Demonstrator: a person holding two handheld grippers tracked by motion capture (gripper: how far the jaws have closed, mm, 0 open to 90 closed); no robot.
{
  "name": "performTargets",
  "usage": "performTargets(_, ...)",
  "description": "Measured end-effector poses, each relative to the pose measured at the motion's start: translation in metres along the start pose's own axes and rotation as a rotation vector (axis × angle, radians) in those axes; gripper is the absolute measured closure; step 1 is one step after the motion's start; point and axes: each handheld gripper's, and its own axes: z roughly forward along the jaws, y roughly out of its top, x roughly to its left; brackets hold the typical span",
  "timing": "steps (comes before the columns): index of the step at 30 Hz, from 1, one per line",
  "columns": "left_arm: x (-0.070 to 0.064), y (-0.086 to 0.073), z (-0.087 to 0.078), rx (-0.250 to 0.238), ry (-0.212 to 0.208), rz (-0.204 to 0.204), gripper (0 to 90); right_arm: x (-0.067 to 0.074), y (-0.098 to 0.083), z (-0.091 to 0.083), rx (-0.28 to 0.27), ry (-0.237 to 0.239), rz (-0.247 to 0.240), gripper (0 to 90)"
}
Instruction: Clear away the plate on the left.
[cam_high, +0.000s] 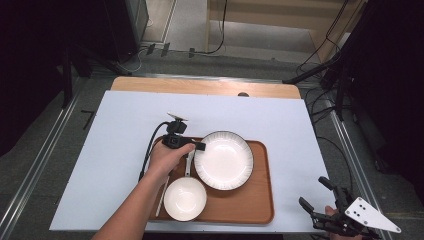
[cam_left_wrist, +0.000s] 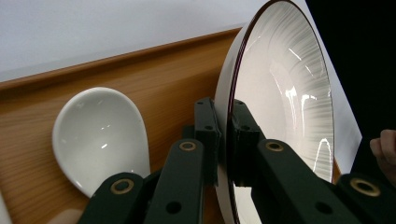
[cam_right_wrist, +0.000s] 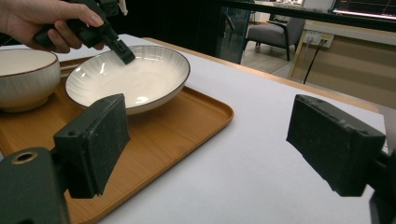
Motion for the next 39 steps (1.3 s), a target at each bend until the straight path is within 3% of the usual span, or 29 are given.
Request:
performTargets(12,-0.004,0.001,0.014,0.075,-0.035,0.034,84.1,0.000,-0.001,0.000,0.002,-0.001,0.003,13.1)
performTargets(19,0.000,0.003,0.021,0.094,-0.058,0.023,83.9,0.000,-0.001,0.001,0.002,0.001,0.005,13.1)
performTargets(23,-0.002,0.003,0.022,0.084,-0.045,0.050,84.2,0.000,-0.001,0.001,0.001,0.000,0.007,13.1)
performTargets(26,-0.007,0.004,0.021,0.083,-0.020,0.099,83.5,0.000,-0.001,0.001,0.003,0.002,0.007,13.1)
performTargets(33,-0.010,0.004,0.021,0.099,0.047,0.153,69.3,0.001,-0.001,0.001,0.006,0.004,0.005,13.1)
performTargets(39,-0.014,0.003,0.012,0.048,0.050,0.218,54.2,0.002,-0.001,0.001,0.008,0.007,0.005,13.1)
